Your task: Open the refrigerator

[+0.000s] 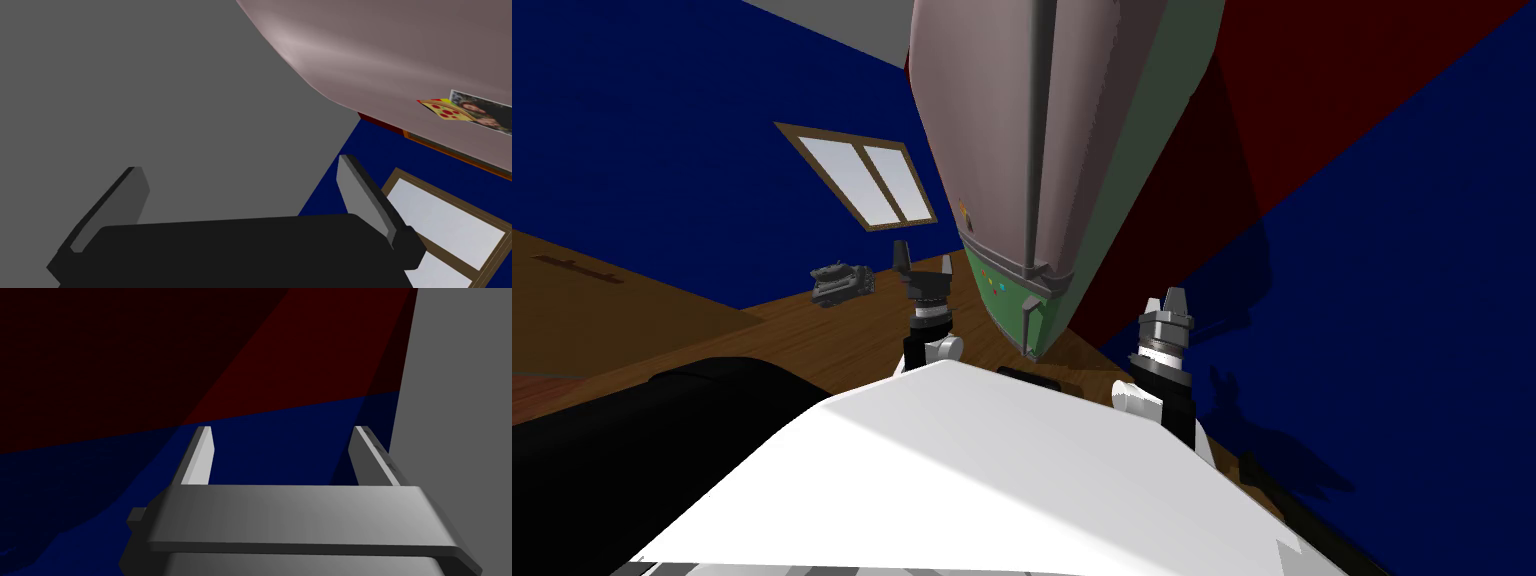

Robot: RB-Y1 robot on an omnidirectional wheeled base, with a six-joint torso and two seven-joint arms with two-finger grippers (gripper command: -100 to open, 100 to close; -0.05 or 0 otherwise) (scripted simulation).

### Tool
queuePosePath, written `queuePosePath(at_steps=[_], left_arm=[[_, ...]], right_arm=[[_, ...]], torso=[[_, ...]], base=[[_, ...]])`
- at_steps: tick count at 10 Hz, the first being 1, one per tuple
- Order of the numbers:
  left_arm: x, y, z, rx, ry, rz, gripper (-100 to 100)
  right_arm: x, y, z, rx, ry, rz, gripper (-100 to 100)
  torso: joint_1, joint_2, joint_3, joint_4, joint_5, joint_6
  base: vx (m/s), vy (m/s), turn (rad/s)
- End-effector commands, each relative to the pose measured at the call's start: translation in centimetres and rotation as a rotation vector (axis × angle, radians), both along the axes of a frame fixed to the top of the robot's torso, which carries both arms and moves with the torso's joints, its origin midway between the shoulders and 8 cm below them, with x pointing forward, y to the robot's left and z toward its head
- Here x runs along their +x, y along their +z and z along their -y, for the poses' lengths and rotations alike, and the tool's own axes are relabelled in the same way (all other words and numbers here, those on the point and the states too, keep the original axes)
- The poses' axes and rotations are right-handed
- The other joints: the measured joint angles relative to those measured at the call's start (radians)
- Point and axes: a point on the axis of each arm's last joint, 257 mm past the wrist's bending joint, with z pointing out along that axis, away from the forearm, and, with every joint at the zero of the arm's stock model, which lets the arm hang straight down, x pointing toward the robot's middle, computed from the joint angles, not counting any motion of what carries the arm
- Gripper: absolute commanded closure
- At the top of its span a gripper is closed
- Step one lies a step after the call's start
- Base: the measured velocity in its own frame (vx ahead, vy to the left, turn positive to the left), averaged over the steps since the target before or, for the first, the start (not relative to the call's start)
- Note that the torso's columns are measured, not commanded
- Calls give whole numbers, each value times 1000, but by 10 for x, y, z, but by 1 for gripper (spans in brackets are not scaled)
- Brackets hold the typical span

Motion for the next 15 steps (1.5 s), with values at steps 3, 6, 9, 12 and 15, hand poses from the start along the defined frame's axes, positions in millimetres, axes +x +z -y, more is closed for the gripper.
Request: queuePosePath(at_steps=[3, 6, 9, 12, 15], left_arm=[[0, 0, 0, 0, 0, 0, 0], [0, 0, 0, 0, 0, 0, 0], [0, 0, 0, 0, 0, 0, 0], [15, 0, 12, 57, -47, -29, -100], [34, -1, 23, 100, -90, -62, -100]], right_arm=[[0, 0, 0, 0, 0, 0, 0], [0, 0, 0, 0, 0, 0, 0], [0, 0, 0, 0, 0, 0, 0], [0, 0, 0, 0, 0, 0, 0], [0, 0, 0, 0, 0, 0, 0]], torso=[[0, 175, -351, 176, 0, 0], [0, 396, -792, 396, 0, 0], [0, 618, -1234, 617, 0, 0], [-1, 734, -1471, 734, 0, 0], [-1, 738, -1476, 738, 0, 0]], base=[[0, 0, 0], [0, 0, 0], [0, 0, 0], [7, -34, 76], [9, -69, 122]])
